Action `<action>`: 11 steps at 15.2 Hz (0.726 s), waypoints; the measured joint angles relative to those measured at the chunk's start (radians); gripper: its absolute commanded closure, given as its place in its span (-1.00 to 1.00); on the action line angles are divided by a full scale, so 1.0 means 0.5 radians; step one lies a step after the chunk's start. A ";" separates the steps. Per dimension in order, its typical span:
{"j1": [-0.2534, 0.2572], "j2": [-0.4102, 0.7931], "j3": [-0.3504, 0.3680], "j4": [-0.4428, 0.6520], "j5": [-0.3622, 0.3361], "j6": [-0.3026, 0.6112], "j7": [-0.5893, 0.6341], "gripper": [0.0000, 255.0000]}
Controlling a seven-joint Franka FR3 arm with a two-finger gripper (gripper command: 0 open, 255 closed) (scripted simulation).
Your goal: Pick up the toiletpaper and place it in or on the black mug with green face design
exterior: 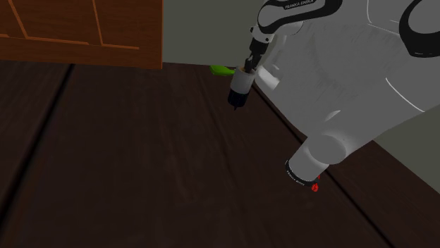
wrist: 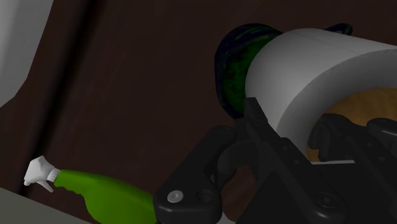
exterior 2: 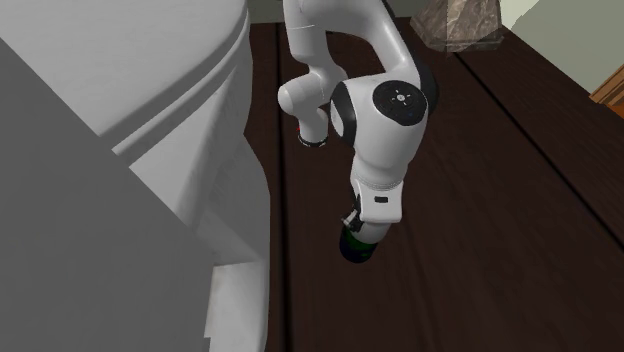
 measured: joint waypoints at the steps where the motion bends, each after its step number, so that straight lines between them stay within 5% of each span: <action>1: 0.000 0.000 0.000 -0.001 0.000 0.000 0.000 -1.00; 6: 0.000 0.002 0.000 -0.003 0.001 0.000 0.000 -1.00; 11: 0.003 -0.060 0.020 0.173 -0.005 -0.233 0.011 -1.00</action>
